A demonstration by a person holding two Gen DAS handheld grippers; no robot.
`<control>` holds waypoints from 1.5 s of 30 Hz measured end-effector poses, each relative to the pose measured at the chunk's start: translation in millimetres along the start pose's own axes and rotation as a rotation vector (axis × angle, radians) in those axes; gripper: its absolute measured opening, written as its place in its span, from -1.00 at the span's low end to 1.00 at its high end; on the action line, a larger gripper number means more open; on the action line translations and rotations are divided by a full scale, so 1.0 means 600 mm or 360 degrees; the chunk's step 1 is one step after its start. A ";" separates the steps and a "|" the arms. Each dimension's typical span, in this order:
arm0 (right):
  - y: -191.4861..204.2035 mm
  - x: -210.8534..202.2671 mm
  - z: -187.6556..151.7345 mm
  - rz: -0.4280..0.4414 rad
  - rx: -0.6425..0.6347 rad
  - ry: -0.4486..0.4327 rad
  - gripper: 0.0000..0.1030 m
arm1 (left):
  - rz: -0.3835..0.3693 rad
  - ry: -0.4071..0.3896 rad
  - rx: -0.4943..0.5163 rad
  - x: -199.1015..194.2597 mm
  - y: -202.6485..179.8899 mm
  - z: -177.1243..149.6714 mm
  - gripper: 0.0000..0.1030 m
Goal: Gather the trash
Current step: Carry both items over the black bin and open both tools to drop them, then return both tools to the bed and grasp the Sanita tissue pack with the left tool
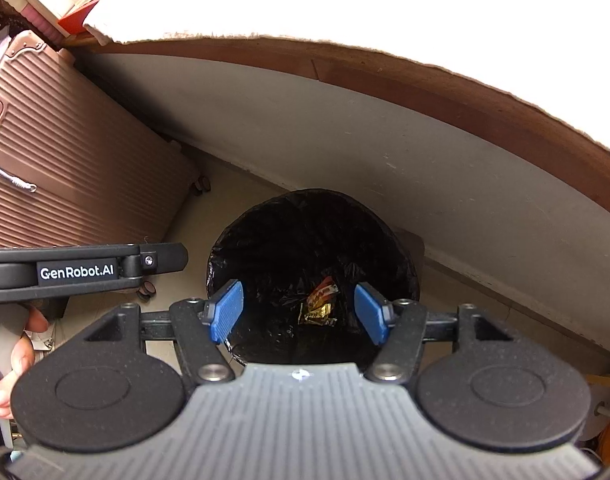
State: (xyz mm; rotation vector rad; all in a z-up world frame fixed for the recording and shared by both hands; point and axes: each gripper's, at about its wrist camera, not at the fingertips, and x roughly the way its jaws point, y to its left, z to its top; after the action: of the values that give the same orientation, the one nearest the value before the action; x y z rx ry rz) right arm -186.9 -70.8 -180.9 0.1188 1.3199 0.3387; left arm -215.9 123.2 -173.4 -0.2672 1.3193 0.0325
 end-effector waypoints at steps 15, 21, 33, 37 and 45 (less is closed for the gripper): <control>0.006 -0.138 0.022 -0.0122 0.0111 -0.0314 0.45 | -0.0152 -0.0343 0.0113 -0.153 -0.022 0.080 0.43; -0.007 -0.256 0.075 -0.0286 0.0188 -0.0644 0.45 | -0.0253 -0.0548 0.0278 -0.227 -0.068 0.170 0.57; -0.112 -0.376 0.254 -0.0429 0.0325 -0.1004 0.38 | -0.0390 -0.0576 0.0258 -0.238 -0.215 0.333 0.67; -0.168 -0.354 0.328 -0.0390 0.0284 -0.0993 0.28 | -0.0376 -0.0564 0.0222 -0.189 -0.260 0.373 0.67; -0.277 -0.272 0.463 -0.0259 0.0199 -0.0779 0.20 | -0.0238 -0.0397 -0.0008 -0.056 -0.350 0.444 0.52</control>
State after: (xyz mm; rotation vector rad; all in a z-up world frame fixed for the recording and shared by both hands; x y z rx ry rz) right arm 75.7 -249.0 -6.1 0.1852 0.8572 0.0776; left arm 65.8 -19.3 -45.3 -0.3539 1.0489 -0.0553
